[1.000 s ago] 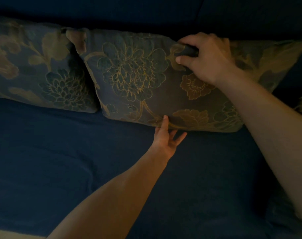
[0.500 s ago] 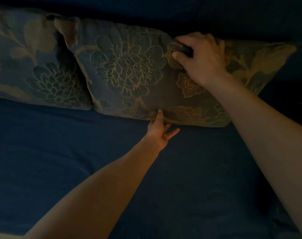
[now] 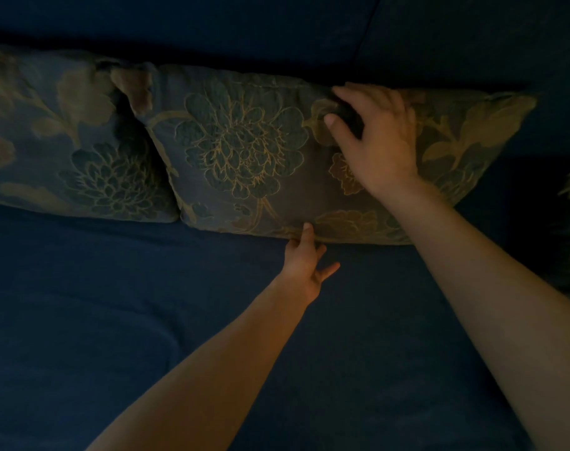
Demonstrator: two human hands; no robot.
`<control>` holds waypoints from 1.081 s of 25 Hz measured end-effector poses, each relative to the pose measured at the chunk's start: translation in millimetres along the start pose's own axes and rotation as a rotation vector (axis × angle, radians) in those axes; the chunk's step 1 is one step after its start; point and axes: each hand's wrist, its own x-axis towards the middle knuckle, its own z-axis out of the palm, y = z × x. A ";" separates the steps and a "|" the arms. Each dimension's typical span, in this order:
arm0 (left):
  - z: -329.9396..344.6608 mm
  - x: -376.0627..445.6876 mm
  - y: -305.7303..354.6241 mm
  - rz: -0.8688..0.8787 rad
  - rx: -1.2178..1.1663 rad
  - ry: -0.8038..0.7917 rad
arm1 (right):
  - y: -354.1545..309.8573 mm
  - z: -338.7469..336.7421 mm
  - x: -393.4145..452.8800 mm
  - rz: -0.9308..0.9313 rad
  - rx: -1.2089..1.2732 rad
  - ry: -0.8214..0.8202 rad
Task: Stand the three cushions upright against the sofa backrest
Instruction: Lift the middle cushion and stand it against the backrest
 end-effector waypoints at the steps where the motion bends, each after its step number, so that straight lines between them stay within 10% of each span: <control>1: -0.7 -3.8 -0.4 0.015 0.053 -0.007 | 0.0 -1.8 -8.0 0.010 0.044 0.037; 12: 0.4 -103.4 40.7 0.471 0.639 -0.054 | 2.8 -89.9 -114.1 0.514 0.446 0.242; 27: 22.2 -348.2 77.1 1.134 1.128 -0.135 | -35.2 -289.1 -200.3 0.547 0.561 0.385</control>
